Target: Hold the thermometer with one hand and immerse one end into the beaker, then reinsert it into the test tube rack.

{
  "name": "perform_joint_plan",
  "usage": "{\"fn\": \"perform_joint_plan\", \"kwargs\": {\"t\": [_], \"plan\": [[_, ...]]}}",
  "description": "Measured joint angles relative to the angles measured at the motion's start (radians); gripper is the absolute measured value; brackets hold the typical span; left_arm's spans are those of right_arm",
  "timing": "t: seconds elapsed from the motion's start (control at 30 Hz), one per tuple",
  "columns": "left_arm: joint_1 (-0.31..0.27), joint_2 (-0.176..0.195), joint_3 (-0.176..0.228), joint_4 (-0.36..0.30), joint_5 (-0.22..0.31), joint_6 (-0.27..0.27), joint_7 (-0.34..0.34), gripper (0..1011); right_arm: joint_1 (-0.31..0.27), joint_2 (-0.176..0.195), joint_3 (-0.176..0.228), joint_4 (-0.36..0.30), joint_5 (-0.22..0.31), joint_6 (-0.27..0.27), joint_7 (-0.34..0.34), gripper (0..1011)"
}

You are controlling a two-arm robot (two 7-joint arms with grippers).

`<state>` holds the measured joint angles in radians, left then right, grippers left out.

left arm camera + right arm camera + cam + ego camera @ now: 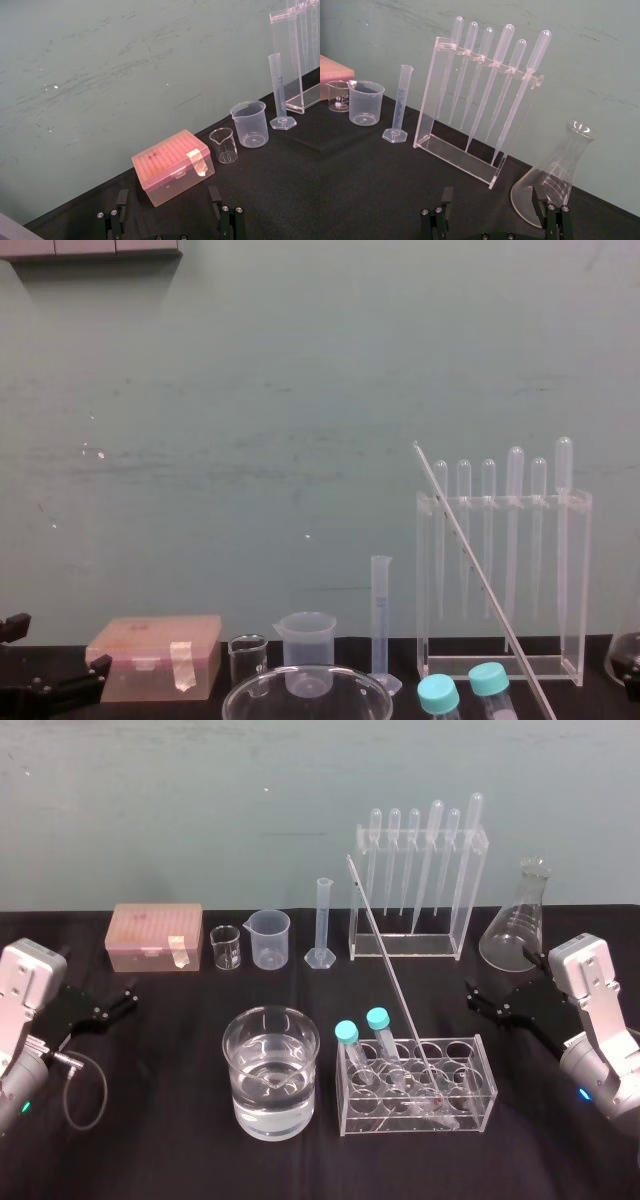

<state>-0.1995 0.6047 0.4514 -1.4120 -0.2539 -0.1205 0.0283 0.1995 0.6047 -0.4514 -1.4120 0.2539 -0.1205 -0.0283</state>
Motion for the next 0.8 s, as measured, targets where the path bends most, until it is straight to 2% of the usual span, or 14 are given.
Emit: {"fn": "perform_joint_plan", "kwargs": {"t": [0.8], "plan": [[0.000,0.000,0.000,0.000,0.000,0.000,0.000,1008,0.000,0.000,0.000,0.000,0.000,0.000,0.000,1003]]}}
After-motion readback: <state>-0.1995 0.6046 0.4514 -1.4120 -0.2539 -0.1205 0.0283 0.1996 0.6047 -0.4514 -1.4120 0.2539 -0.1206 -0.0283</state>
